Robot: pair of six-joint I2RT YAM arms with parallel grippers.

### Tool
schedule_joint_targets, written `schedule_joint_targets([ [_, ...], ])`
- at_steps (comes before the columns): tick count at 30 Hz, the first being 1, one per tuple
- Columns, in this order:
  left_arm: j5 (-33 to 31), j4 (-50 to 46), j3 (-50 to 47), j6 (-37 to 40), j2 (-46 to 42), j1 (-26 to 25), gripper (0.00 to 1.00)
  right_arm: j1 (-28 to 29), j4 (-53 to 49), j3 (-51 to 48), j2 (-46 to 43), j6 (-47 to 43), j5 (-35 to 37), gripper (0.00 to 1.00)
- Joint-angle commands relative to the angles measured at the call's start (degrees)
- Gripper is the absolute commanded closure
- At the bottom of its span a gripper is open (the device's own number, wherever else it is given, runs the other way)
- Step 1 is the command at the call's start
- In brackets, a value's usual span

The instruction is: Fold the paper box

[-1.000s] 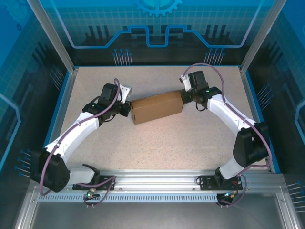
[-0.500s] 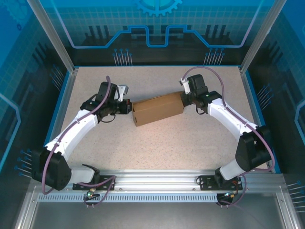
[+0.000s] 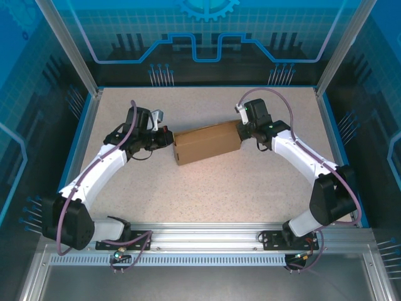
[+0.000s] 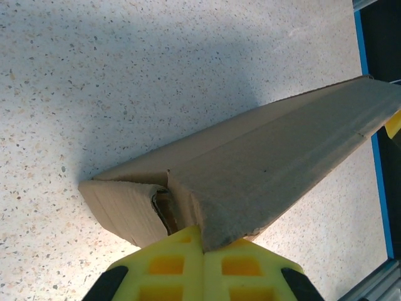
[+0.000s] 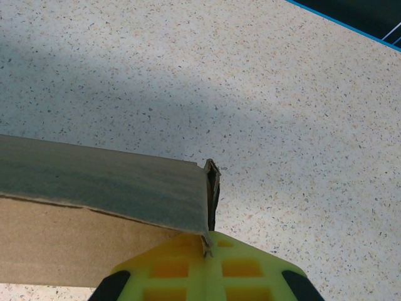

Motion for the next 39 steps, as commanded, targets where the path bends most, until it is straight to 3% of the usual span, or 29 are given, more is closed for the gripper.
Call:
schedule_joint_targets([
  [1, 1.5, 3.3, -1.7, -3.2, -0.5, 0.1, 1.00, 1.2, -1.8, -1.2, -0.2, 0.0, -0.1, 0.98],
  [9, -3.5, 3.4, -6.1, 0.9, -2.5, -0.4, 1.00, 1.1, -2.7, -0.6, -0.1, 0.0, 1.5, 0.98],
  [20, -4.3, 8.1, -10.6, 4.7, -4.7, -1.4, 0.84, 0.5, -0.5, -3.7, -0.5, 0.2, 1.6, 0.98],
  [34, -1.3, 4.2, -6.8, 8.1, -8.5, -1.1, 0.39, 0.6, -1.3, -2.9, -0.9, 0.2, 1.7, 0.99],
  [39, -0.2, 8.6, -5.9, 4.3, -7.6, -0.3, 0.31, 0.6, -1.3, -2.8, -0.7, 0.3, 1.6, 0.99],
])
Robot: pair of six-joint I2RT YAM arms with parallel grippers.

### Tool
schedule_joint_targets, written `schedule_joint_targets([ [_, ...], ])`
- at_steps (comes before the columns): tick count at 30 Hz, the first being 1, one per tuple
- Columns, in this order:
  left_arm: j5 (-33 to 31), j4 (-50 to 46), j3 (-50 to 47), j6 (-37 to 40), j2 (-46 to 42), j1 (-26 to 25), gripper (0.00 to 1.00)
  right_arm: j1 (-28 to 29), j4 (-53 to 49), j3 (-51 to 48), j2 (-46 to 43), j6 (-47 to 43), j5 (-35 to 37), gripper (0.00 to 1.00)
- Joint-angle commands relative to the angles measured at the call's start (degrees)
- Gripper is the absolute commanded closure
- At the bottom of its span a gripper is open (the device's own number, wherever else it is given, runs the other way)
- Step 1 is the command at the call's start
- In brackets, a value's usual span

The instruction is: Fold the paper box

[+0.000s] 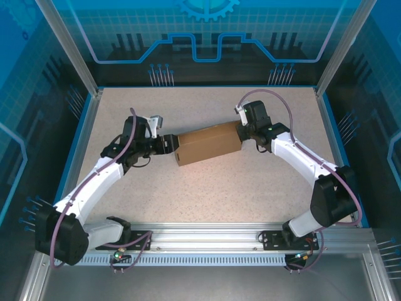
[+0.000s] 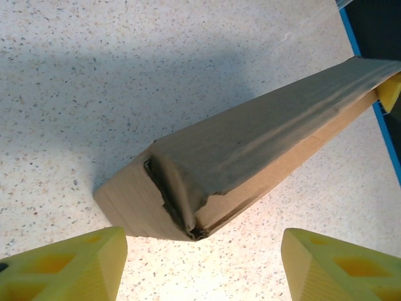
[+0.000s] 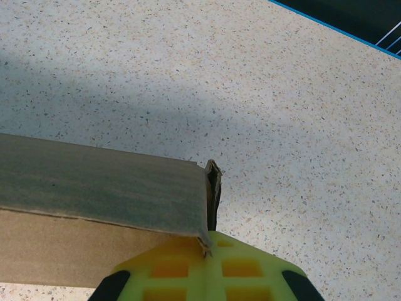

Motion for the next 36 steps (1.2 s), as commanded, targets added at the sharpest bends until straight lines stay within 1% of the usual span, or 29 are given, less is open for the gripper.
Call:
schedule_joint_targets([
  [1, 1.6, 2.9, 2.5, -3.0, 0.2, 1.2, 0.30, 0.2, -3.7, -0.8, -0.1, 0.3, 0.3, 0.99],
  [7, 1.1, 6.0, 4.7, -7.0, 5.0, 2.8, 0.30, 0.2, -3.9, -0.7, 0.1, 0.3, 0.1, 0.99],
  [11, 1.3, 6.7, 4.7, -7.4, 7.7, 2.7, 0.30, 0.3, -3.9, -0.7, 0.0, 0.4, 0.1, 0.98],
  [19, 2.4, 9.7, -2.5, -8.4, 7.9, 2.5, 0.38, 0.3, -3.7, -1.0, 0.1, 0.9, -0.6, 0.97],
  [22, 2.7, 12.0, -5.5, -9.2, 8.4, 2.6, 0.42, 0.2, -3.9, -0.7, -0.4, 0.7, -0.8, 0.95],
  [26, 3.0, 13.4, -7.3, -9.7, 9.0, 2.5, 0.46, 0.1, -5.4, 0.6, -1.6, 0.4, -2.1, 0.87],
  [29, 2.8, 14.1, -7.8, -9.7, 9.1, 2.4, 0.47, -0.3, -7.5, 1.9, -3.7, -0.1, -4.1, 0.74],
  [33, 2.5, 14.5, -8.3, -9.5, 9.3, 2.1, 0.48, -1.7, -11.3, 3.9, -6.9, 0.1, -10.1, 0.59],
  [36, 2.6, 14.8, -8.8, -9.3, 9.4, 2.1, 0.48, -4.0, -12.8, 5.6, -8.2, 1.0, -17.2, 0.50],
])
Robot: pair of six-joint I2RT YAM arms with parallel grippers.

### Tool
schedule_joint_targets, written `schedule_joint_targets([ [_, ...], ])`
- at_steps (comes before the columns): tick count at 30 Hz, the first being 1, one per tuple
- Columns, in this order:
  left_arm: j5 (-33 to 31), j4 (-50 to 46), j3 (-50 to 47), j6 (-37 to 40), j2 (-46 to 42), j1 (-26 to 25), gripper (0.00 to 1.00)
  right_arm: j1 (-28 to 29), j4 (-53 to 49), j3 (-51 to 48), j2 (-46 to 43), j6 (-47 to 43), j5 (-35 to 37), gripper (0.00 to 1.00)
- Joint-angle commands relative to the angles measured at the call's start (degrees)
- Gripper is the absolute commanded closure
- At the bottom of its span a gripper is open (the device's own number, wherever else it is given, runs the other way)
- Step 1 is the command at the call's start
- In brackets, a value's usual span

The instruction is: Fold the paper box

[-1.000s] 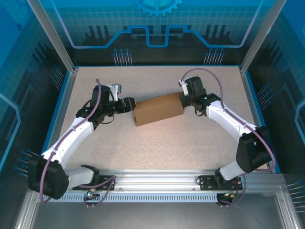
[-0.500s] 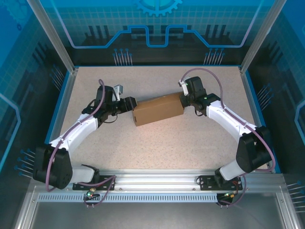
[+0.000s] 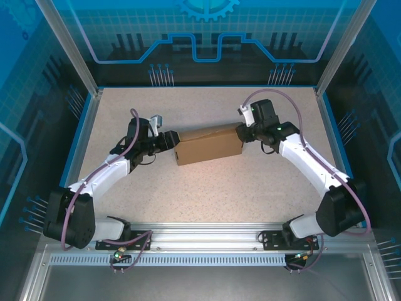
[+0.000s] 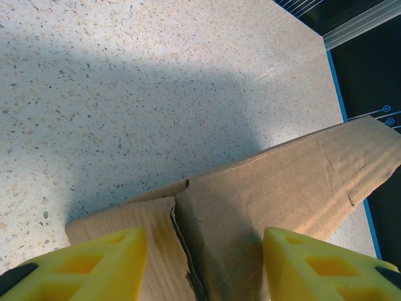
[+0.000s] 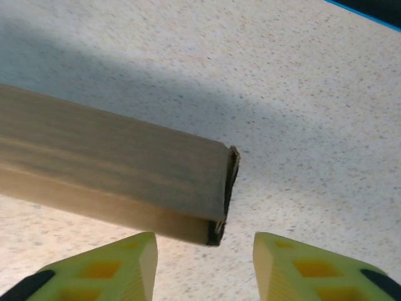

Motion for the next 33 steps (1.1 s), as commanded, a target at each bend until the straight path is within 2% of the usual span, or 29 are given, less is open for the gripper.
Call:
schedule_joint_targets([
  [1, -0.6, -3.3, -2.3, -0.1, 1.6, -0.3, 0.48, -3.2, -3.1, 3.6, -2.2, 1.3, -10.4, 0.46],
  [8, -0.2, -2.7, -2.5, 0.2, 1.5, -0.4, 0.49, -9.1, -1.1, 9.6, 6.7, 5.7, -22.4, 0.40],
  [14, -0.3, -2.3, -3.1, 0.0, 1.0, -0.4, 0.48, -11.7, -1.0, 10.5, 13.1, 6.4, -24.6, 0.42],
  [25, 0.5, -0.4, -4.7, -1.0, 0.8, -0.4, 0.47, -13.3, 5.2, -4.2, 10.9, 9.1, -26.7, 0.55],
  [33, 2.3, -1.2, -3.3, -1.6, 0.0, -0.6, 0.52, -13.6, 7.2, -2.0, 8.7, 13.0, -38.0, 0.46],
])
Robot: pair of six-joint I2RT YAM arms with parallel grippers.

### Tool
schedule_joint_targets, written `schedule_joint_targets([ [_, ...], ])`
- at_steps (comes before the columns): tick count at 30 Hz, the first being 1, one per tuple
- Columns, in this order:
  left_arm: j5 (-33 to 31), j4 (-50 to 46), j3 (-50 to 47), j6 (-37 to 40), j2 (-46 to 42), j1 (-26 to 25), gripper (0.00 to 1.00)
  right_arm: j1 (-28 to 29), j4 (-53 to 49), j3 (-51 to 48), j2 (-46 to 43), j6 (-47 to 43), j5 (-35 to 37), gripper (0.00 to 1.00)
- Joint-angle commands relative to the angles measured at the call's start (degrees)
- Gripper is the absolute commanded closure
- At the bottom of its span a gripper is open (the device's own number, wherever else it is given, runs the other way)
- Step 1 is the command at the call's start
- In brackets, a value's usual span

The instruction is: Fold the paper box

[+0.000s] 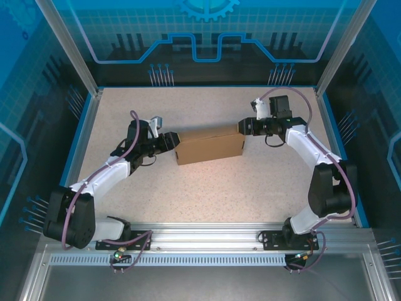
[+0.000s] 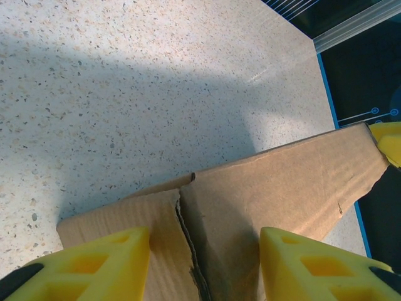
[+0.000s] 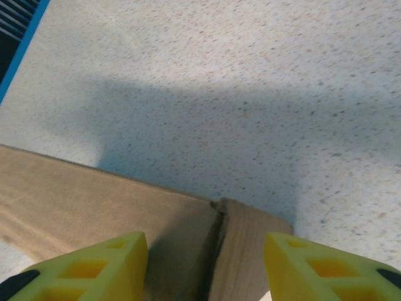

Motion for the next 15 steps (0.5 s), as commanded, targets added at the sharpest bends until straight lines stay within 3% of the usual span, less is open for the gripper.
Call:
schedule_joint_targets([
  [1, 1.0, -5.0, -1.0, -0.2, 0.0, -0.8, 0.53, -0.1, -1.1, -1.1, -1.2, 2.4, -7.2, 0.45],
  [5, 1.3, -4.8, -1.0, -0.5, 0.3, -1.3, 0.56, 0.0, 1.4, -3.6, -1.1, 4.1, -10.1, 0.45],
  [15, 2.2, 0.6, 4.2, -3.7, 3.7, -1.5, 0.60, 1.5, 11.3, -4.4, -1.6, 9.9, -11.0, 0.57],
])
